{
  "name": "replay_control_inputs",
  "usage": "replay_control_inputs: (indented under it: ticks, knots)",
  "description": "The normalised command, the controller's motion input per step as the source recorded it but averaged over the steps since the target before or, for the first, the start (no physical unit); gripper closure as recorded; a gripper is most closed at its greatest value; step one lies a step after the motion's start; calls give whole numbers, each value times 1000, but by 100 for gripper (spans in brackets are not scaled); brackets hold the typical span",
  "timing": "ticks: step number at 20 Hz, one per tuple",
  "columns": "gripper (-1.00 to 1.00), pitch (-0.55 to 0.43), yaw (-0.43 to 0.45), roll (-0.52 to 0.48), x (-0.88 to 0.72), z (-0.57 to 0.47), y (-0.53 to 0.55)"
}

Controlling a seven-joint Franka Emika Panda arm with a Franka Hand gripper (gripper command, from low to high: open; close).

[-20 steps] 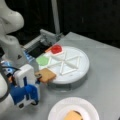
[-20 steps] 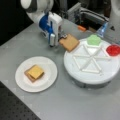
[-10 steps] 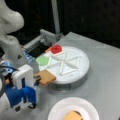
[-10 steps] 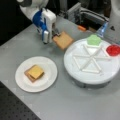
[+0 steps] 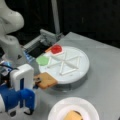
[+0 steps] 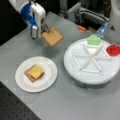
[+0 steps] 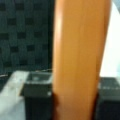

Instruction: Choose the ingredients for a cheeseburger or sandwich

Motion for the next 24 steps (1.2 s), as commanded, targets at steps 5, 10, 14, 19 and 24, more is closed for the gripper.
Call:
replay_control_inputs:
  ticks: [5, 10, 14, 19, 24]
  knots:
    - [100, 171, 162, -652, 169, 167, 85]
    - [100, 128, 59, -717, 160, 125, 272]
    - [100, 50, 7, -521, 176, -22, 319]
    - [100, -13, -20, -346, 130, -161, 183]
    - [100, -11, -8, -211, 86, -157, -23]
